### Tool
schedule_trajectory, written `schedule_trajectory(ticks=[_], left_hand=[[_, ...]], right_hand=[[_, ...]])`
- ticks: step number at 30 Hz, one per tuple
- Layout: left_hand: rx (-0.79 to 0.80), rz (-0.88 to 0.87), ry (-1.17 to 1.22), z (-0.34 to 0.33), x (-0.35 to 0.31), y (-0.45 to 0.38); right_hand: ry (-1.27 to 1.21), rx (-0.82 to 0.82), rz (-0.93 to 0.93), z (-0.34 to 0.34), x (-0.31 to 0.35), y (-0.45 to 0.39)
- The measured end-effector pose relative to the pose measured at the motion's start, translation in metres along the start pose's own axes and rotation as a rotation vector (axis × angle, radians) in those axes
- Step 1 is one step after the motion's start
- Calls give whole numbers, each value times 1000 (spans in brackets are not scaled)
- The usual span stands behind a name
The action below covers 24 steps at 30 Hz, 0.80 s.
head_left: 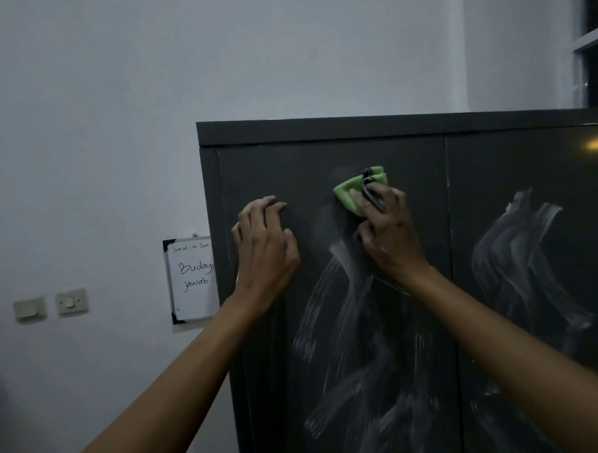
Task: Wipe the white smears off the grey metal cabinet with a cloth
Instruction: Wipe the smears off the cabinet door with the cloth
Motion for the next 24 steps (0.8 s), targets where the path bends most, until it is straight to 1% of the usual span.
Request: schedule_trajectory(ticks=[3, 6, 8, 9, 12, 14, 16, 20, 24], left_hand=[[-4, 3, -22, -3, -3, 1], [-5, 21, -39, -5, -4, 1], [0, 31, -49, -8, -7, 0], [-1, 38, -49, -10, -9, -2], [-22, 54, -47, -15, -18, -5], [-34, 45, -53, -17, -25, -8], [-42, 36, -55, -17, -30, -12], [-57, 35, -66, -14, -31, -16], [-72, 53, -87, -5, -22, -15]], right_hand=[[-104, -92, -154, 13, -34, -8], [-214, -161, -270, 20, -43, -25], [-200, -142, -229, 17, -30, -29], [-165, -106, -162, 13, -20, -28], [-13, 29, 117, -2, 6, -12], [88, 62, 212, -7, 7, 0], [126, 41, 192, -7, -1, 4], [25, -26, 119, -6, -9, 2], [-20, -130, 92, -6, -8, -2]])
Point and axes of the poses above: each hand's wrist, its own y-axis away from the middle knuckle, its own z-axis out of the back of the hand, x = y × z, the point moved 7 cm from there along -y, towards the middle knuckle, and after that the axes turned 13 degrees about x, right-handed, at the moved point
